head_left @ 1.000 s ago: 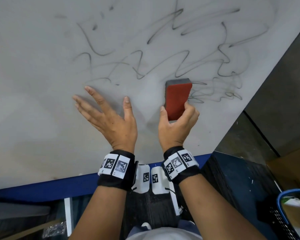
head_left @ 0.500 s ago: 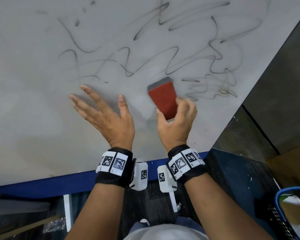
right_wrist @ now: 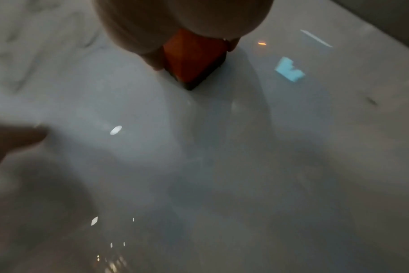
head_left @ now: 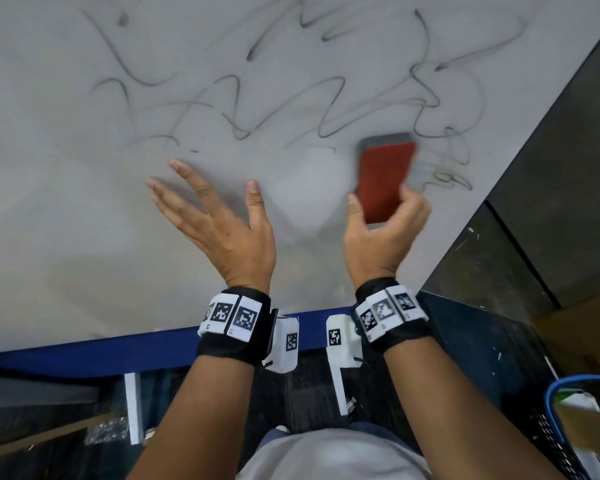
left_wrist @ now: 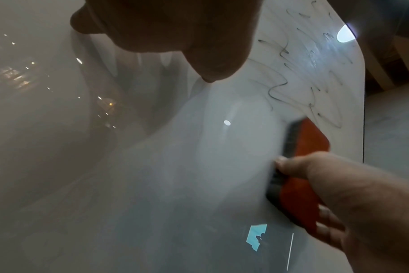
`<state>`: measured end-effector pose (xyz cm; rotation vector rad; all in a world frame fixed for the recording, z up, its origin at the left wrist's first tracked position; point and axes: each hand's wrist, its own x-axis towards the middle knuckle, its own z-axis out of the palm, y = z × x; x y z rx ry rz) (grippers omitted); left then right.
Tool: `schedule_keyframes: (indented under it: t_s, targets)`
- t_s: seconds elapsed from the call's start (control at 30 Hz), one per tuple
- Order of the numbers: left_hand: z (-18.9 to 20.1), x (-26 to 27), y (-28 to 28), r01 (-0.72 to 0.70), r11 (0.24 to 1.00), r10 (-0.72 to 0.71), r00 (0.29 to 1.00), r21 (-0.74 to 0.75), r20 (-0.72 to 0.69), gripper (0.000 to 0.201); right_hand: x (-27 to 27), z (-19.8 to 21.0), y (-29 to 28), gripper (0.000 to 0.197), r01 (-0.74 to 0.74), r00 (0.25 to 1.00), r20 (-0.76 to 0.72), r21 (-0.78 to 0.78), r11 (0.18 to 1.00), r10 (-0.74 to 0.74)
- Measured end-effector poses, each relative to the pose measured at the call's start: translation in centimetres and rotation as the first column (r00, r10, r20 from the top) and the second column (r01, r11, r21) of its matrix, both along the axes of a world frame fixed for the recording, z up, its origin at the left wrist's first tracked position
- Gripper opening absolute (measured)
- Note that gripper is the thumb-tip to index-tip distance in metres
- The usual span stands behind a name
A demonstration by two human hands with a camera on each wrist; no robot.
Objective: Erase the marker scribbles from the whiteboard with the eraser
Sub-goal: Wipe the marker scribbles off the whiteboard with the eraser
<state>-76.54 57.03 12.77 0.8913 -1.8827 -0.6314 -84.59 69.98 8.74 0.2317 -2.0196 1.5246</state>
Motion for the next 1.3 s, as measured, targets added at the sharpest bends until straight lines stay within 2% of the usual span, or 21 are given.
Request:
schedule_keyframes:
  t_s: [0.03, 0.1, 0.17, 0.3, 0.33, 0.43, 0.47, 0.53, 0.6, 0.67, 0.83, 0.9, 0.97, 1.03, 1.2, 1.3]
  targets:
    - [-0.1, 0.0, 0.1, 0.000, 1.000, 0.000, 1.000, 0.002, 0.003, 0.086, -0.4, 0.0, 0.4, 0.061, 0.025, 0.999, 0.032, -0.064, 0.998, -0.023]
    - [-0.2, -0.2, 0.2, 0.001, 1.000, -0.001, 1.000, 0.007, 0.006, 0.086, -0.5, -0.1, 0.4, 0.061, 0.054, 0.997, 0.053, -0.082, 0.995, -0.050]
    - [-0.2, -0.5, 0.7, 0.003, 1.000, -0.003, 1.000, 0.021, -0.001, 0.085, 0.2, 0.2, -0.3, 0.059, 0.024, 0.999, 0.022, -0.018, 1.000, -0.023]
    - [-0.2, -1.2, 2.0, 0.014, 0.999, -0.014, 1.000, 0.032, -0.004, 0.086, 0.5, 0.0, 0.5, 0.053, -0.078, 0.993, -0.066, 0.206, 0.975, 0.094]
    - [-0.3, -1.3, 2.2, 0.016, 0.999, -0.016, 1.000, 0.036, 0.003, 0.087, -0.1, -0.1, 1.2, 0.054, -0.064, 0.996, -0.053, 0.196, 0.978, 0.075]
    - [-0.4, -1.6, 2.7, 0.028, 0.998, -0.030, 0.999, 0.048, 0.028, 0.091, -2.0, -0.4, 3.2, 0.059, 0.041, 0.995, 0.092, -0.052, 0.998, -0.036]
    - [-0.5, -1.6, 2.9, 0.036, 0.998, -0.037, 0.999, 0.051, 0.036, 0.093, -2.1, -0.3, 3.3, 0.060, 0.058, 0.993, 0.112, -0.091, 0.994, -0.048]
    - [-0.5, -1.8, 3.5, 0.052, 0.997, -0.055, 0.997, 0.058, 0.046, 0.096, -1.3, -0.1, 2.7, 0.059, 0.016, 0.997, 0.079, -0.016, 1.000, -0.015]
    - [-0.6, -2.1, 4.1, 0.062, 0.996, -0.065, 0.997, 0.063, 0.052, 0.098, -0.3, -0.1, 2.3, 0.056, -0.079, 0.997, 0.010, 0.140, 0.987, 0.079]
    - [-0.7, -2.2, 4.5, 0.068, 0.996, -0.072, 0.995, 0.060, 0.063, 0.100, -0.9, -0.1, 3.2, 0.055, -0.089, 0.995, -0.023, 0.215, 0.973, 0.097]
    - [-0.9, -2.0, 4.7, 0.079, 0.995, -0.084, 0.993, 0.061, 0.086, 0.102, -4.3, 0.4, 6.6, 0.060, 0.087, 0.993, 0.088, -0.095, 0.992, -0.079]
    - [-0.9, -2.3, 5.1, 0.084, 0.994, -0.089, 0.992, 0.063, 0.086, 0.101, -3.5, 0.6, 5.8, 0.060, 0.067, 0.994, 0.090, -0.078, 0.995, -0.060]
    - [-0.9, -2.6, 5.5, 0.087, 0.994, -0.092, 0.991, 0.060, 0.092, 0.100, -2.6, 0.2, 5.1, 0.058, -0.025, 0.998, 0.054, 0.034, 0.999, 0.024]
    - [-0.9, -2.8, 5.7, 0.084, 0.995, -0.088, 0.991, 0.051, 0.102, 0.100, -2.9, -0.1, 5.8, 0.056, -0.053, 0.998, 0.040, 0.121, 0.991, 0.048]
    - [-1.0, -2.7, 5.8, 0.072, 0.997, -0.077, 0.989, 0.041, 0.129, 0.101, -5.5, 0.7, 8.6, 0.059, 0.122, 0.984, 0.155, -0.191, 0.974, -0.092]
    - [-1.0, -2.7, 5.9, 0.070, 0.997, -0.073, 0.989, 0.032, 0.128, 0.100, -3.7, 1.0, 6.3, 0.060, 0.034, 0.993, 0.118, -0.114, 0.993, -0.021]
